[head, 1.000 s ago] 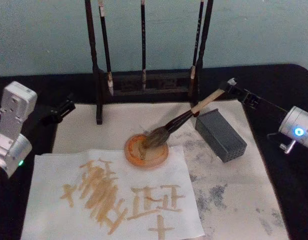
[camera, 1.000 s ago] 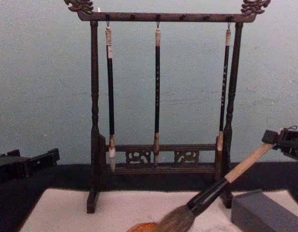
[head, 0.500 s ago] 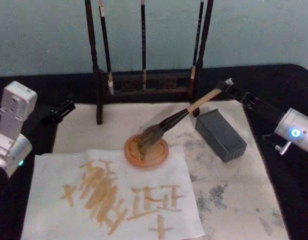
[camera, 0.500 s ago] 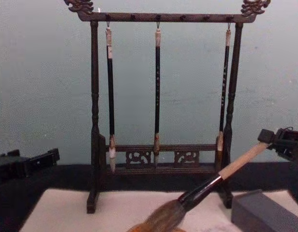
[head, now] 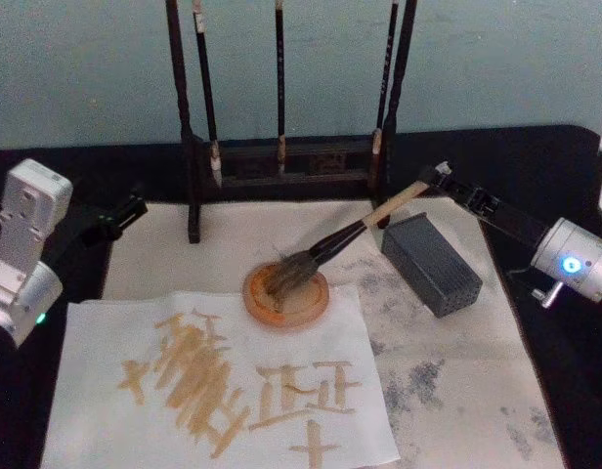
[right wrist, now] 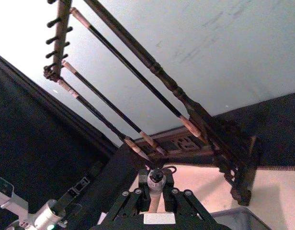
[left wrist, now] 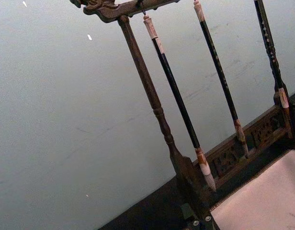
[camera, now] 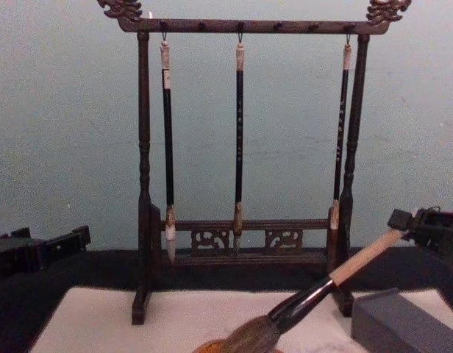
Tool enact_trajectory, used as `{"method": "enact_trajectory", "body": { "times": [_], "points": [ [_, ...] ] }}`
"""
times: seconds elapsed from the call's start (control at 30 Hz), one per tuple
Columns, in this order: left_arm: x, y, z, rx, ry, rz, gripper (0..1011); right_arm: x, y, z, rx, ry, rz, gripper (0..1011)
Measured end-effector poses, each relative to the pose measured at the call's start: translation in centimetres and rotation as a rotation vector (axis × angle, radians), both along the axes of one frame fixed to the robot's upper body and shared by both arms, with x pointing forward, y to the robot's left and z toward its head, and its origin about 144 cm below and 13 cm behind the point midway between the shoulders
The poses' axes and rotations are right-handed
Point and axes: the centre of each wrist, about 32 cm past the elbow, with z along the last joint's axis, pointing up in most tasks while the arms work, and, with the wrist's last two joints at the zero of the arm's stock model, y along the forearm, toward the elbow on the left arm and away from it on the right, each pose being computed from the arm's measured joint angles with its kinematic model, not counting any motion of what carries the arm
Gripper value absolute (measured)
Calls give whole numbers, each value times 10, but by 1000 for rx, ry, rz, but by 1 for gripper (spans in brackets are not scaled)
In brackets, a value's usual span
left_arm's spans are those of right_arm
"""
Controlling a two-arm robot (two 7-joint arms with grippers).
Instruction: Pick up the brush from the inkstone, write on the paper, then place the brush back to its original position.
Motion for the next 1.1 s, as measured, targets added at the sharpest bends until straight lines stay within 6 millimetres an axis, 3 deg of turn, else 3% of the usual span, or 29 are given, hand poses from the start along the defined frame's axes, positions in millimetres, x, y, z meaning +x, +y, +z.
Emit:
{"method": "enact_trajectory", "body": {
  "times": [1.1],
  "points": [
    [0,0,0,0,0,0,1002,1,-10,-1,-77,104,-67,175]
  ]
}}
